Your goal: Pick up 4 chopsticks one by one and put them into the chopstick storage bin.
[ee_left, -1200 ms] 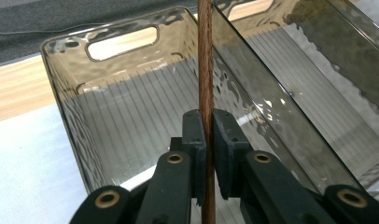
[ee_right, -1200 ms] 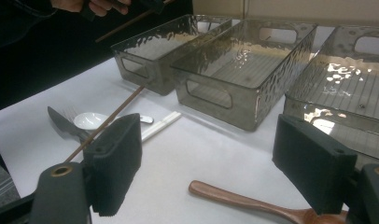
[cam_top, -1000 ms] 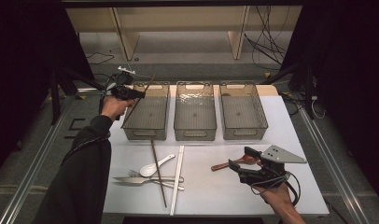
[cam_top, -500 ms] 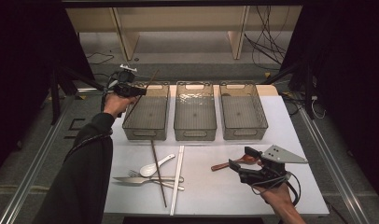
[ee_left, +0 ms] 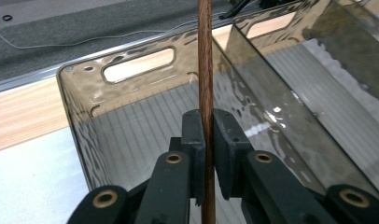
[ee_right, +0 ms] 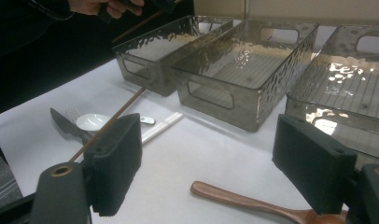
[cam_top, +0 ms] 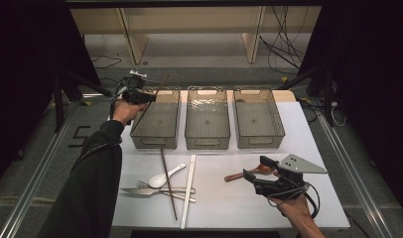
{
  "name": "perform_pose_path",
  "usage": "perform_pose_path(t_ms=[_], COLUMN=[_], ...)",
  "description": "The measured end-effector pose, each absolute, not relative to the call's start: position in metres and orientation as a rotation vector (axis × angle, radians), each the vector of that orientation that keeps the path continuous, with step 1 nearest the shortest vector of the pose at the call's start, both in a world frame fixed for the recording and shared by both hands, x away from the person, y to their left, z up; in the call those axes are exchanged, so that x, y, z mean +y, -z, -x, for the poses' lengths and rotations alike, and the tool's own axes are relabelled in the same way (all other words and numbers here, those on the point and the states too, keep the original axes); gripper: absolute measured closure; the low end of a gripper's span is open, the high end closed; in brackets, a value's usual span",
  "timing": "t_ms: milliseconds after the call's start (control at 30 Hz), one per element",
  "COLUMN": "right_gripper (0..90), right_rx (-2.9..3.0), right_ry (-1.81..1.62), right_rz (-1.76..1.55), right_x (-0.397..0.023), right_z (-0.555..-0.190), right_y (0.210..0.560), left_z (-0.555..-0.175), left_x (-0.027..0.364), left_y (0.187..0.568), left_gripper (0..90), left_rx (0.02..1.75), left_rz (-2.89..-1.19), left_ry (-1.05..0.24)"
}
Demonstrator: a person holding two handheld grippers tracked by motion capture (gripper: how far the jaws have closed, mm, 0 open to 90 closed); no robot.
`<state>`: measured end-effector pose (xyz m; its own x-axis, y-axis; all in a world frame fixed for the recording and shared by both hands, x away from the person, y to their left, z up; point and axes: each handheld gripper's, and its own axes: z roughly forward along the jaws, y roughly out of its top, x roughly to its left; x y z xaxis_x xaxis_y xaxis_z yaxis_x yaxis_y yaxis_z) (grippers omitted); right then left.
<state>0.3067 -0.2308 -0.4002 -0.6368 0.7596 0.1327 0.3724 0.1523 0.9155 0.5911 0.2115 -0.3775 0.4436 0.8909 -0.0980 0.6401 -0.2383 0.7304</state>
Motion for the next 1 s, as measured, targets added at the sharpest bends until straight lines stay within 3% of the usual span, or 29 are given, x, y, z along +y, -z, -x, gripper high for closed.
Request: perform_pose_path(t_ms=[67,167,400,633,1000], right_gripper=[24.8,24.8,24.7,24.6,24.6], right_rx=[2.079,2.075,2.075,2.078,2.078], right_ry=[-1.479,-1.482,-1.480,-1.475,-1.465], right_rz=[-1.081,-1.083,-1.087,-1.086,-1.091], right_x=[-0.231,-0.231,-0.231,-0.231,-0.231], right_z=[-0.307,-0.307,-0.307,-0.307,-0.307], right_y=[0.400,0.400,0.400,0.400,0.400], left_z=[-0.591,-0.589,-0.575,-0.537,-0.468], left_x=[0.211,0.210,0.206,0.204,0.207], left_y=[0.381,0.381,0.370,0.358,0.363], left_gripper=[81.9,63.6,43.5,32.3,27.0], left_rx=[1.282,1.288,1.345,1.385,1.357], left_rz=[-1.985,-1.974,-1.978,-1.993,-1.989], left_ry=[-0.454,-0.435,-0.394,-0.345,-0.305])
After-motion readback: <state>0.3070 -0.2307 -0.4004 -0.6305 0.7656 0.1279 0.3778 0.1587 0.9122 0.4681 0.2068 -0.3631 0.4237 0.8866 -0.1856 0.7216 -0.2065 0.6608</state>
